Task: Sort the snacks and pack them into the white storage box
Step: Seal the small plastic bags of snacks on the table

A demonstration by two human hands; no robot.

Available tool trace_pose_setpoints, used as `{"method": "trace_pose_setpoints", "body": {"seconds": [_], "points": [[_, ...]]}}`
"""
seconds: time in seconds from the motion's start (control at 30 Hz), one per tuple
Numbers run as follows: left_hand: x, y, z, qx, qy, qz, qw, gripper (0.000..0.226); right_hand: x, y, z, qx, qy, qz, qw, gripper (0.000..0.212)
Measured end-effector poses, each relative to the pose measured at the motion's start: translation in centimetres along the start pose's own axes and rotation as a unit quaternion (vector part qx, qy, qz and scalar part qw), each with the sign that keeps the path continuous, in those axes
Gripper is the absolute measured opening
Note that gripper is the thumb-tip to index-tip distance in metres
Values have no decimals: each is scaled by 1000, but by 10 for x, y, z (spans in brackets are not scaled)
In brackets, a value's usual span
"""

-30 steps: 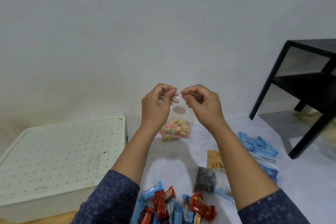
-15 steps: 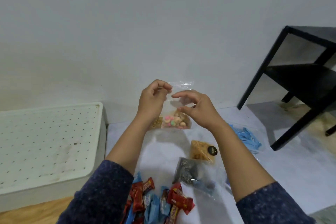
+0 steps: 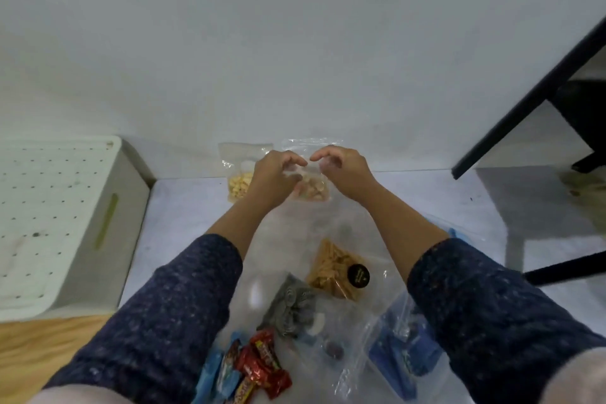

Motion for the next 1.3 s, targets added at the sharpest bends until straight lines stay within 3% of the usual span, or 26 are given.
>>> {"method": "trace_pose_setpoints", "body": {"seconds": [0.3,0.63,1.0,1.2,1.3], "points": [[-26,16,-11,-126,-37,-70,989,48,-37,0,25,127,19,-44,991,41],[-6,-15,15,-266,-41,-113,956,54,4,-33,14,268,64,-27,961,56],[134,-6,51,-350,80,-180,916,52,157,-9,38,328,76,17,942,57],[219,36,41,-303,115,-235,916,51,240,22,74,297,78,28,951,46],[250,54,38,-254,133,-249,925,62,263,37,90,302,78,5,950,58]]}}
Point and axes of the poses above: each hand's wrist, its own x-axis away from the middle knuckle, its own y-axis out of the palm, z = x × y, the point moved 6 cm from there along -x, towards the middle knuckle, and after that the axes turned 9 degrees about y, right-handed, at the moved point
